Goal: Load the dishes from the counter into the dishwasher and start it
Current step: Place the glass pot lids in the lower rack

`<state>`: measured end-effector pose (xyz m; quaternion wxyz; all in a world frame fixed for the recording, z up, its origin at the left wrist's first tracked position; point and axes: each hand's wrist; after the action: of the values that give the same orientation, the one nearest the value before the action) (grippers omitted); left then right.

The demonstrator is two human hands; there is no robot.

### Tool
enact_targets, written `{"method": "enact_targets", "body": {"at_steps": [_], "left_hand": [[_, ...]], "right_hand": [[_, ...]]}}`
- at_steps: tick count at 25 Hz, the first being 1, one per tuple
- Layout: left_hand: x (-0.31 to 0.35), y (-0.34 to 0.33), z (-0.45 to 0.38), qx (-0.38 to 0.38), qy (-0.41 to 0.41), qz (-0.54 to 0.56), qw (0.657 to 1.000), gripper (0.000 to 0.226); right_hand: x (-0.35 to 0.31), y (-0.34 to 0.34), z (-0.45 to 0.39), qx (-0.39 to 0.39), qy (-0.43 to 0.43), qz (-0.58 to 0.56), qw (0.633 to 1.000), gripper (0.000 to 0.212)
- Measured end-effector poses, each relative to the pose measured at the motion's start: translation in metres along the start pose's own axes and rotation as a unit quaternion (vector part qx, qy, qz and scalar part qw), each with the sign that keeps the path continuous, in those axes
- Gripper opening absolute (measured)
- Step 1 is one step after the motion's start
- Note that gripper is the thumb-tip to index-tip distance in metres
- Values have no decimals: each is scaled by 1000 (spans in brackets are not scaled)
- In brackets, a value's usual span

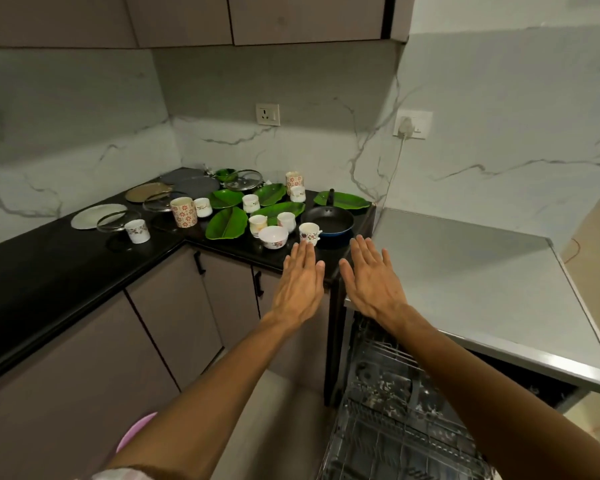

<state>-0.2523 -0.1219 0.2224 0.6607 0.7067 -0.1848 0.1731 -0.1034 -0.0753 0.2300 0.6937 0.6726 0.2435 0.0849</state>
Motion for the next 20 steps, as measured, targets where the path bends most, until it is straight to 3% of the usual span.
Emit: {"method": "enact_targets", "body": {"at_steps": [9, 20], "left_hand": [[-61, 58, -8, 31, 5, -19, 999, 54], [-190, 148, -32, 40, -26, -63, 997, 54]], "right_hand": [[-74, 3, -49, 24, 44, 8, 999, 60], [-192, -24, -128, 50, 6, 11, 999, 61]]}}
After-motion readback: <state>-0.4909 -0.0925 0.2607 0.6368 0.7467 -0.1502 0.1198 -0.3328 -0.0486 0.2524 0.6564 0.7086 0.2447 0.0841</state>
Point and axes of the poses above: each hand's wrist, its own z-axis away from the middle knuckle, its own y-axis out of the back of the hand, x = y × z, and after that the axes turned 12 degrees about -x, right-handed
